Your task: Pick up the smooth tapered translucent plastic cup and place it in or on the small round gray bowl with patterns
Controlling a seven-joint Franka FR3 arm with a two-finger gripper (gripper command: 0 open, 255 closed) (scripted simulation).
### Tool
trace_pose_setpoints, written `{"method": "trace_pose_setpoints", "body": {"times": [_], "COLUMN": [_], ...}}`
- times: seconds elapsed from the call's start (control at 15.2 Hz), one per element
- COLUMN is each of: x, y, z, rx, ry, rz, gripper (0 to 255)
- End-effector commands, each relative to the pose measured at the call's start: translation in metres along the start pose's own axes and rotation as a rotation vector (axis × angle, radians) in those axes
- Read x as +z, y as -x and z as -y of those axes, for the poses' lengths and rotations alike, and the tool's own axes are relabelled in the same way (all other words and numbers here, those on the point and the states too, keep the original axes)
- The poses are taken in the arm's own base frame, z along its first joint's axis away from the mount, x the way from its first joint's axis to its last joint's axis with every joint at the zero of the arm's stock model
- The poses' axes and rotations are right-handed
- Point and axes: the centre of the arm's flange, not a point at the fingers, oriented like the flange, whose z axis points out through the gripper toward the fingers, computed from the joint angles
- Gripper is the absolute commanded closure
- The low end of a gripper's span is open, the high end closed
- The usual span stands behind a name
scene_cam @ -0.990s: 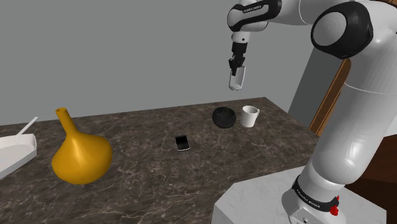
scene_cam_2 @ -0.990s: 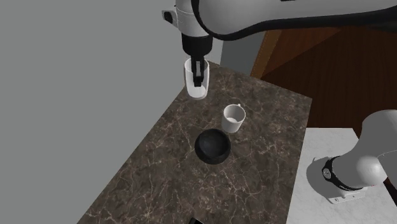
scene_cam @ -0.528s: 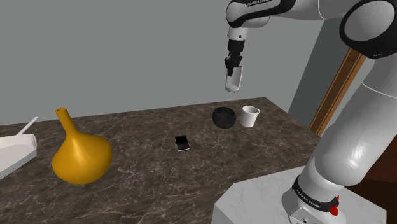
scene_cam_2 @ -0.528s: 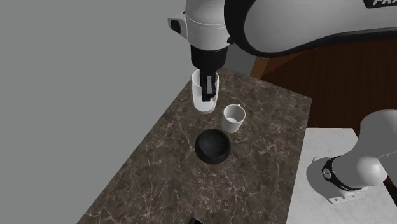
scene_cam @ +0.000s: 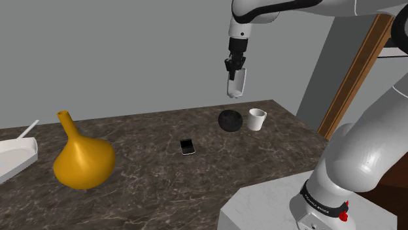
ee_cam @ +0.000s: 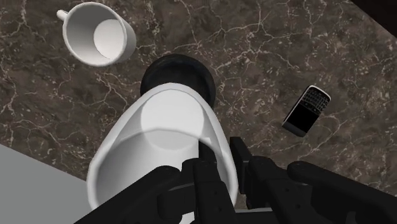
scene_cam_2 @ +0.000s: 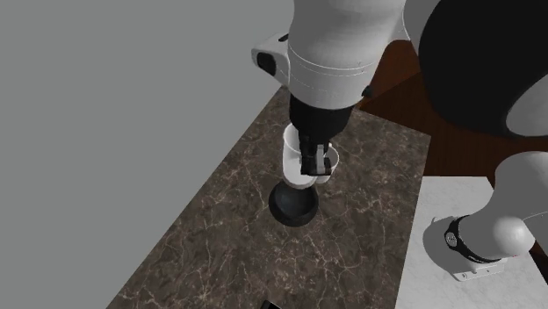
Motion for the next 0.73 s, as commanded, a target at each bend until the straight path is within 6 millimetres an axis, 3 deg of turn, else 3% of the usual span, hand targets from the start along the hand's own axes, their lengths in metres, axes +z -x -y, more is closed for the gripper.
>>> {"method": "trace_pose_setpoints", "body": {"times": [0.0, 0.66], "x": [0.004, 0.057], "y": [0.002, 0.002], "z": [0.006, 0.004], "rx": [0.002, 0.002], "ry": [0.0, 0.0], "rz": [0.0, 0.0], "gripper": [255, 255]}}
